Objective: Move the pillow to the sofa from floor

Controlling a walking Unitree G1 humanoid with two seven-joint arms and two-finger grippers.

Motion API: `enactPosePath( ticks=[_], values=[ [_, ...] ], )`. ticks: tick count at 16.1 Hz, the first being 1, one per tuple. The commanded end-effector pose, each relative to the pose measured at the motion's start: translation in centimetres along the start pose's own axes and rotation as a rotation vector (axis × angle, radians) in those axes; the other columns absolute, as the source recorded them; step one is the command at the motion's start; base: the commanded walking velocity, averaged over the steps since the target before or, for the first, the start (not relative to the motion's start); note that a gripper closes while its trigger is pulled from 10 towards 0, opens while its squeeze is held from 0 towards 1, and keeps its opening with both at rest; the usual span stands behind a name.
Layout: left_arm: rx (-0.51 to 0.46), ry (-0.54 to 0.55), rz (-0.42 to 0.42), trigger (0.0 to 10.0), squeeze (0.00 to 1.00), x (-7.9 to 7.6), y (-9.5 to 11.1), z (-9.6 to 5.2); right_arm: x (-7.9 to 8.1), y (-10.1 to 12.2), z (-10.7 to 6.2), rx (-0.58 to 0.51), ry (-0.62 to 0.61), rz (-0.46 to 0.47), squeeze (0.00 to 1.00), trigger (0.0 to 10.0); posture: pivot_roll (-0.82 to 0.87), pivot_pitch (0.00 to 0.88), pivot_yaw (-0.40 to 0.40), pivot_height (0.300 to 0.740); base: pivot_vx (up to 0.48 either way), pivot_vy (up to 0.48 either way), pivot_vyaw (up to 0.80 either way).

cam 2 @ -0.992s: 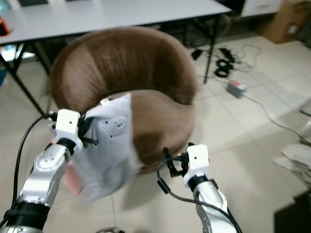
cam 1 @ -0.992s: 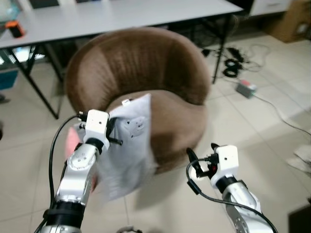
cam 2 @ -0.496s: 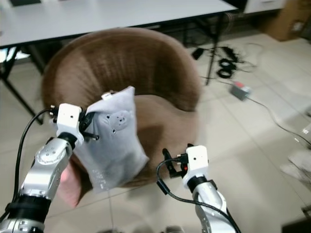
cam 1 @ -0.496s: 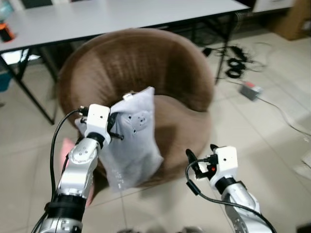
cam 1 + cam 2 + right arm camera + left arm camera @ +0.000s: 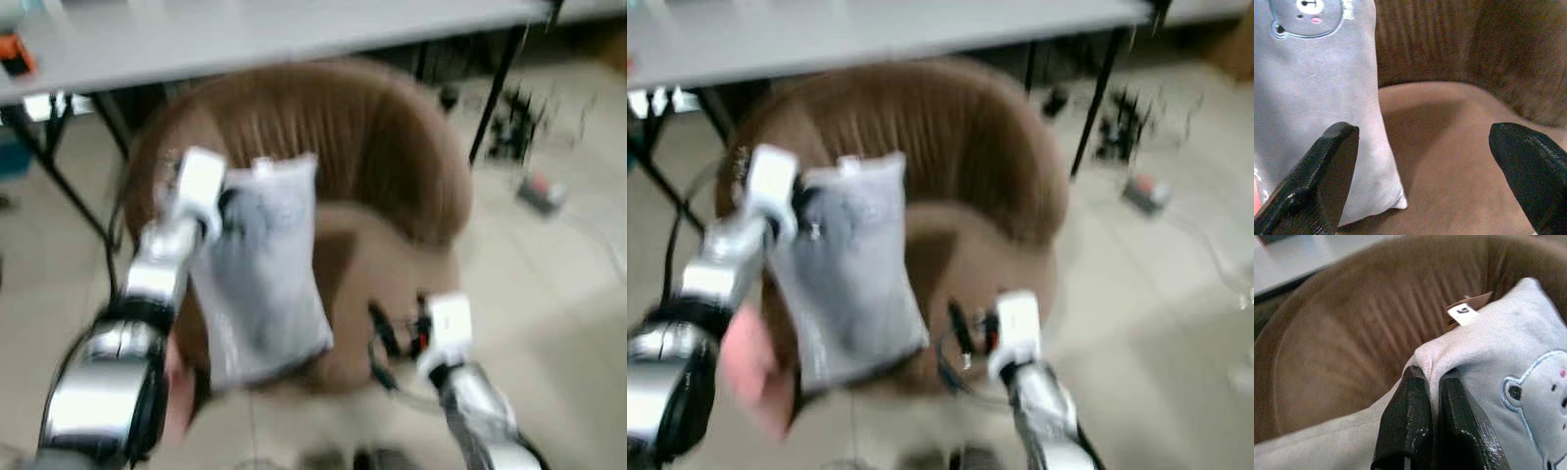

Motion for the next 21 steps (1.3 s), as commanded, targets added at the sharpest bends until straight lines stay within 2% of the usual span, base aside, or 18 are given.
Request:
enactPosePath(
  ticks=[1, 4, 8, 9, 10, 11, 14, 15, 16, 18, 19, 21],
  values=[
    [-0.029, 0.009, 0.067, 0.0, 0.0, 1.2, 2.6, 0.4, 1.0, 0.4, 0.2, -0.017, 0.019, 0.01, 0.0, 10.0, -0.13, 0.119, 0.078, 0.74, 0.48, 0.0, 0.0],
    [-0.015, -0.045, 0.16, 0.0, 0.0, -0.2, 4.1, 1.5, 1.4, 0.2, -0.2, -0.009, 0.016, 0.01, 0.0, 10.0, -0.16, 0.141, 0.093, 0.74, 0.48, 0.0, 0.0],
    [0.025, -0.087, 0.184, 0.0, 0.0, -1.4, 4.0, 2.0, 1.3, -0.1, -1.6, 0.007, -0.001, 0.005, 0.0, 10.0, -0.22, 0.171, 0.091, 0.74, 0.48, 0.0, 0.0],
    [0.044, -0.105, 0.197, 0.0, 0.0, -1.9, 3.7, 2.2, 1.3, -0.4, -2.3, 0.02, -0.005, -0.004, 0.0, 10.0, -0.24, 0.18, 0.087, 0.74, 0.48, 0.0, 0.0],
    [0.092, -0.146, 0.263, 0.0, 0.0, -3.2, 2.9, 2.5, 1.3, -1.0, -3.8, 0.05, -0.016, -0.017, 0.0, 10.0, -0.29, 0.198, 0.085, 0.74, 0.48, 0.0, 0.0],
    [0.117, -0.163, 0.307, 0.0, 0.0, -3.8, 2.6, 2.6, 1.3, -1.1, -4.6, 0.061, -0.025, -0.017, 0.0, 10.0, -0.31, 0.203, 0.086, 0.74, 0.48, 0.0, 0.0],
    [0.109, -0.135, 0.324, 0.0, 0.0, -3.8, 2.9, 2.8, 1.4, -1.2, -5.1, 0.072, -0.04, -0.016, 0.0, 10.0, -0.33, 0.207, 0.092, 0.74, 0.48, 0.0, 0.0],
    [0.11, -0.101, 0.321, 3.6, 0.0, -3.3, 3.1, 2.8, 1.4, -1.2, -5.5, 0.08, -0.051, -0.013, 0.0, 10.0, -0.33, 0.209, 0.097, 0.74, 0.0, 0.0, 0.0],
    [0.113, -0.09, 0.323, 10.0, 0.0, -3.1, 3.1, 2.8, 1.5, -1.2, -5.6, 0.083, -0.054, -0.012, 0.0, 10.0, -0.33, 0.209, 0.097, 0.74, 0.0, 0.0, 0.0],
    [0.126, -0.054, 0.36, 10.0, 0.0, -2.2, 2.7, 2.6, 1.6, -1.2, -5.8, 0.085, -0.056, -0.004, 0.0, 10.0, -0.32, 0.217, 0.095, 0.74, 0.0, 0.0, 0.0],
    [0.124, -0.044, 0.356, 10.0, 1.0, -2.0, 2.6, 2.5, 1.7, -1.2, -5.8, 0.086, -0.053, -0.003, 0.0, 10.0, -0.32, 0.219, 0.093, 0.74, 0.0, 0.0, 0.0],
    [0.131, -0.035, 0.362, 10.0, 1.0, -1.7, 2.3, 2.4, 1.7, -1.2, -5.8, 0.089, -0.046, -0.003, 0.0, 10.0, -0.31, 0.223, 0.087, 0.74, 0.0, 0.0, 0.0]
  ],
)
Point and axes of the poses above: a point about 5 cm out from each wrist's last joint towards the gripper, its own z axis pointing out of the wrist towards the gripper, its own y axis along the axis of the wrist's last joint, x = y × z, the point moved 4 cm from there along z, pointing out of the wrist towards the gripper, and after that the axes turned 15 degrees about -z, right-handed, at the moved point
